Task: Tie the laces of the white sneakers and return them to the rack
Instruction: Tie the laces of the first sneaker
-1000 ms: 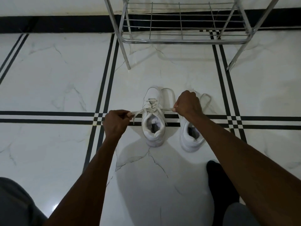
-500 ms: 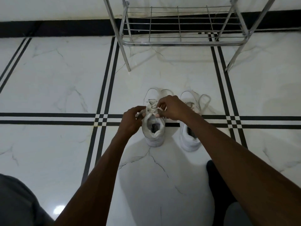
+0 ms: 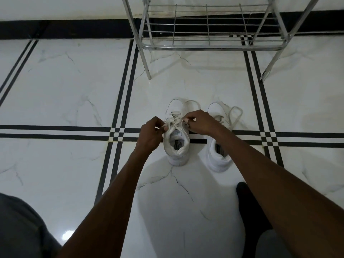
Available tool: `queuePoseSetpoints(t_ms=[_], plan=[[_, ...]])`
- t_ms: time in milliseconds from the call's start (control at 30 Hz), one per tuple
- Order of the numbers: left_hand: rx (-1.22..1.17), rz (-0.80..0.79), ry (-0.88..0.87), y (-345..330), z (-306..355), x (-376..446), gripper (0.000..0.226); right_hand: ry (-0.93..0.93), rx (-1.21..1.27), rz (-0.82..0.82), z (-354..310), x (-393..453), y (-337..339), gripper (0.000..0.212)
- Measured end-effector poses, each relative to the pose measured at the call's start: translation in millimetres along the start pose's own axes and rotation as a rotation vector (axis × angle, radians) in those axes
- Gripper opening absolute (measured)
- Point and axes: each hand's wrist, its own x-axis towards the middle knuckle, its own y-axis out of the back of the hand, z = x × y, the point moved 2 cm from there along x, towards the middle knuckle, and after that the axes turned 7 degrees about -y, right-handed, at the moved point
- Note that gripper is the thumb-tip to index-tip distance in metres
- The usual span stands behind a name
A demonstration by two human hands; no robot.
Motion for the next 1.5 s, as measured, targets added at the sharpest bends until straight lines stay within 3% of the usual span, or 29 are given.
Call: queuePoseSetpoints(t_ms=[167, 367, 500, 767, 867, 933, 1067, 1167, 1300, 1400, 1500], plan=[[0.12, -0.01, 0.016, 0.0, -5.9, 0.7, 0.01, 0.026, -0.069, -0.117, 3.2, -6.1, 2.5, 0.023], [0.251, 0.022, 0.032, 2.8, -8.5, -5.0, 0.014, 0.053, -0.063, 0.025, 3.6, -10.9, 4.1, 0.034], [0.409, 0.037, -0.024, 2.3, -13.2, -7.5, 0.016, 0.031, -0.195, 0.106, 0.6, -11.2, 4.0, 0.038], [0.873, 0.111, -0.178, 11.3, -8.5, -7.4, 0.015, 0.062, -0.591, 0.262, -9.3, -21.0, -5.3, 0.025], [1.022, 0.091, -0.24, 11.5, -5.3, -8.8, 0.024, 0.12, -0.648, 0.36, -8.5, -23.5, -8.3, 0.018], [1.033, 0.096, -0.236, 11.1, -6.9, -10.5, 0.025, 0.105, -0.656, 0.342, -8.4, -22.9, -11.4, 0.014], [0.887, 0.095, -0.15, 7.4, -11.5, -12.4, 0.012, 0.046, -0.615, 0.306, -4.6, -17.2, -13.3, 0.014], [0.522, 0.091, -0.031, 7.3, -13.4, -12.8, 0.015, -0.055, -0.452, 0.268, 5.0, -7.6, -15.9, 0.034], [0.137, 0.026, 0.057, 8.0, -17.2, -10.3, 0.027, -0.114, -0.235, 0.203, -5.2, -4.4, -10.0, 0.011], [-0.119, -0.043, 0.154, 4.4, -22.5, -10.8, 0.037, -0.212, -0.019, 0.03, -9.6, -7.9, -5.1, 0.034], [-0.319, -0.121, 0.273, -0.1, -16.6, -15.2, 0.051, -0.394, 0.307, -0.201, -6.7, -13.9, -13.4, 0.035]])
